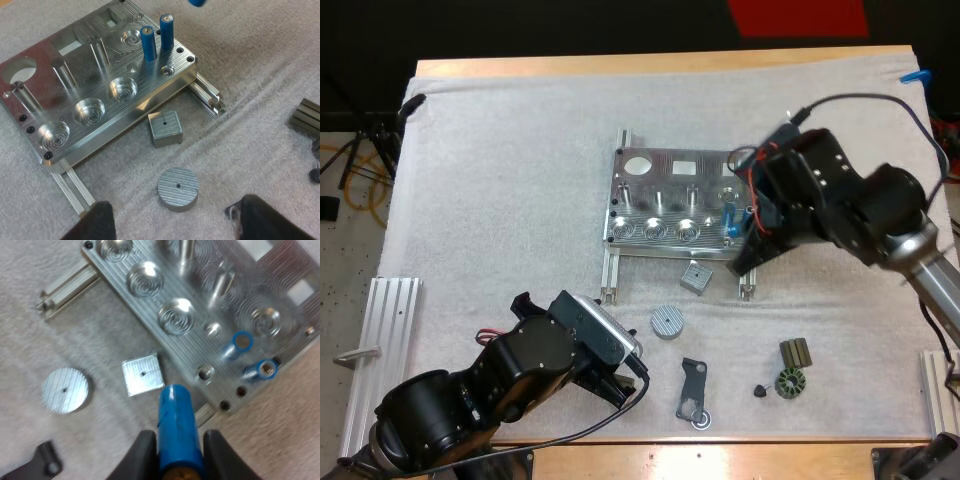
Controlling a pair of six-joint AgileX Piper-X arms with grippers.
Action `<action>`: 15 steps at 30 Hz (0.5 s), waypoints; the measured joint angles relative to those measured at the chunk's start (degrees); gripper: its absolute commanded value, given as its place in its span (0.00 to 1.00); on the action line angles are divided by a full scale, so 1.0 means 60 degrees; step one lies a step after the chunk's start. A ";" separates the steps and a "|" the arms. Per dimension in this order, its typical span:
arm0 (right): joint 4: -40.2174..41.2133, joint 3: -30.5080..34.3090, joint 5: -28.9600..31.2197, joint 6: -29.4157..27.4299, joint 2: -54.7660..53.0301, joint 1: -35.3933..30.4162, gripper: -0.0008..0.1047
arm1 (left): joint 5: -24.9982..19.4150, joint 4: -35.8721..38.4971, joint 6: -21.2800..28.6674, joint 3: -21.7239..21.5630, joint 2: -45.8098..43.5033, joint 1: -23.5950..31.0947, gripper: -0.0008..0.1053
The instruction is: Load cells from right to left
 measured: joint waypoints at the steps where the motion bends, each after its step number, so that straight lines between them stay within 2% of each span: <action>1: 0.0000 -0.0164 0.0217 -0.0077 0.0145 0.0023 0.03 | 0.0000 0.0018 0.0000 0.0000 0.0000 0.0000 0.52; 5: 0.0000 -0.0589 0.1312 -0.0859 0.0667 0.0322 0.03 | 0.0000 0.0131 -0.0009 0.0000 0.0000 0.0000 0.52; 15: 0.0174 -0.1170 0.1788 -0.1027 0.1556 0.0792 0.03 | -0.0188 0.0966 -0.0032 0.0000 0.0000 0.0000 0.52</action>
